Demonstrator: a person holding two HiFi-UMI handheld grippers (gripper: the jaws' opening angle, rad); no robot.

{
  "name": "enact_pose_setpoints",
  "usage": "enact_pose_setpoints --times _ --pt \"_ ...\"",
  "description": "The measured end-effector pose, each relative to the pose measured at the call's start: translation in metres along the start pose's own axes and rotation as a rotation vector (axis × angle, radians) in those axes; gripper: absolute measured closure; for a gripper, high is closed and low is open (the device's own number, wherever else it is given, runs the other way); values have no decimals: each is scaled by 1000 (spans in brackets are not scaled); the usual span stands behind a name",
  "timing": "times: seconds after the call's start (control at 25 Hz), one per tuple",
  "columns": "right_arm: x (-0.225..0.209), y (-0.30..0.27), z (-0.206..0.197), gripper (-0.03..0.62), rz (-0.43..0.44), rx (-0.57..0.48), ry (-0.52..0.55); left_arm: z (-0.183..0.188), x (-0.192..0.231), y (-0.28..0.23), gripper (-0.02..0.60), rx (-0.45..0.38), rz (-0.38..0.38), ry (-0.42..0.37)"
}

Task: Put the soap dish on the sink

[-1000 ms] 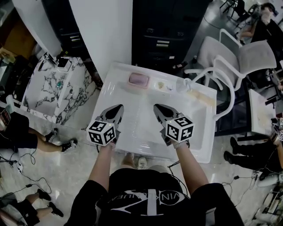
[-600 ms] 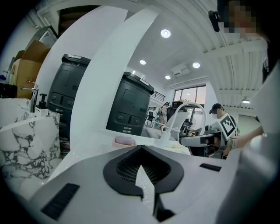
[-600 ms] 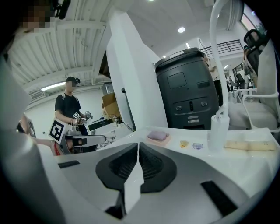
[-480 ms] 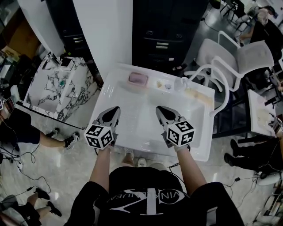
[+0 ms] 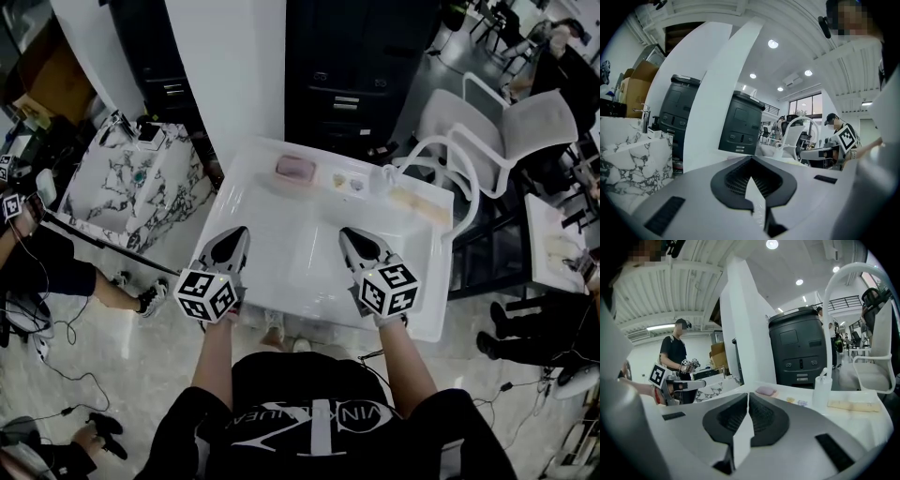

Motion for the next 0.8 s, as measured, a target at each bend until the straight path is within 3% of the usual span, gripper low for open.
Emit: enact_pose_setpoints --times 0.8 --pt "14 27 7 563 -10 -51 11 19 -16 32 568 -74 32 -38"
Point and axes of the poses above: the fingertips, and each gripper's own axes: y backward along the fingers, x to its left, z out of its top, the point moved 3 cm from there along y, backward along the fingers, and after that the axes turned 3 degrees about -x, right-handed, at the moved point
